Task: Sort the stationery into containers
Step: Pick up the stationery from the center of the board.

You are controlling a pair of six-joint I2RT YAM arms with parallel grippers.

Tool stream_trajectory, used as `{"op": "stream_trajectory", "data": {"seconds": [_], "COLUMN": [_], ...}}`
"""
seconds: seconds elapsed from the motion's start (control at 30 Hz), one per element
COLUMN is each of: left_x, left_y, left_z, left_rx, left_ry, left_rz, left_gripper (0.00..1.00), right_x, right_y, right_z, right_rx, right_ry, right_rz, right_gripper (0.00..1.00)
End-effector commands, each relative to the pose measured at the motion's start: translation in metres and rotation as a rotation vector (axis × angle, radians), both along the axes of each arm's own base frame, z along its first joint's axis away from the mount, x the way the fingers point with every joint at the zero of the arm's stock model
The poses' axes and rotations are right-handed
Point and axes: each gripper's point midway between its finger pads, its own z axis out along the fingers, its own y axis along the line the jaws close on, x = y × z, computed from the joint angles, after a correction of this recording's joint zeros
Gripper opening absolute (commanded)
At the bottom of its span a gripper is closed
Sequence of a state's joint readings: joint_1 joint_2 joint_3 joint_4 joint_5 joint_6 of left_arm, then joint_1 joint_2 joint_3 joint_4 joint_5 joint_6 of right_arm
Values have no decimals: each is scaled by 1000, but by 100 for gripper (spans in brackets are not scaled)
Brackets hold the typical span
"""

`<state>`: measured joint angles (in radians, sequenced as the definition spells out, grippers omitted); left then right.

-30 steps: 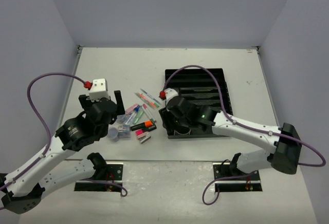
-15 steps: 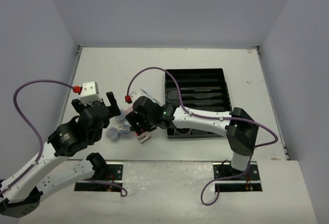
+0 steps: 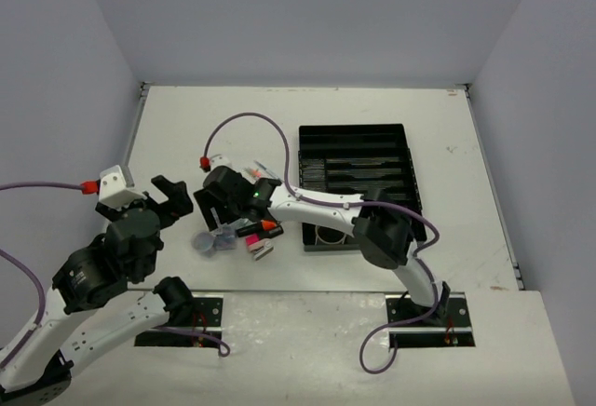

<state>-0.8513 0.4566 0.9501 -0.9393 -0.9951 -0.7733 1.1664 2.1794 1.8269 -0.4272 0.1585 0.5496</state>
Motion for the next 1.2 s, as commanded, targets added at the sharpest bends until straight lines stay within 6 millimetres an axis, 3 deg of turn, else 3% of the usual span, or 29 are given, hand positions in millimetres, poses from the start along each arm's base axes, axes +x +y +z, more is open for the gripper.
{"op": "stream_trajectory", "data": {"seconds": [0.0, 0.07, 0.37, 0.57, 0.83, 1.0, 1.17], "left_x": [1, 2, 7, 8, 13, 13, 12], "left_y": [6, 4, -4, -6, -15, -14, -14], "left_z": [3, 2, -2, 0, -3, -2, -2], "left_rx": [-36, -23, 5, 4, 41, 42, 37], "left_ry": [-33, -24, -2, -14, 6, 6, 0], "left_rz": [48, 44, 20, 4, -29, -27, -34], "left_gripper": [100, 100, 100, 100, 100, 100, 100], "right_x": [14, 21, 38, 48, 56, 60, 102], "right_y": [24, 23, 28, 31, 39, 38, 0], "right_z": [12, -6, -37, -37, -14, 12, 63], "right_rx": [19, -31, -111, -124, -68, -27, 53], "right_ry": [-59, -63, -102, -148, -238, -275, -288], "right_rz": [11, 3, -4, -10, 32, 42, -58], "right_gripper": [83, 84, 83, 79, 47, 45, 45]}}
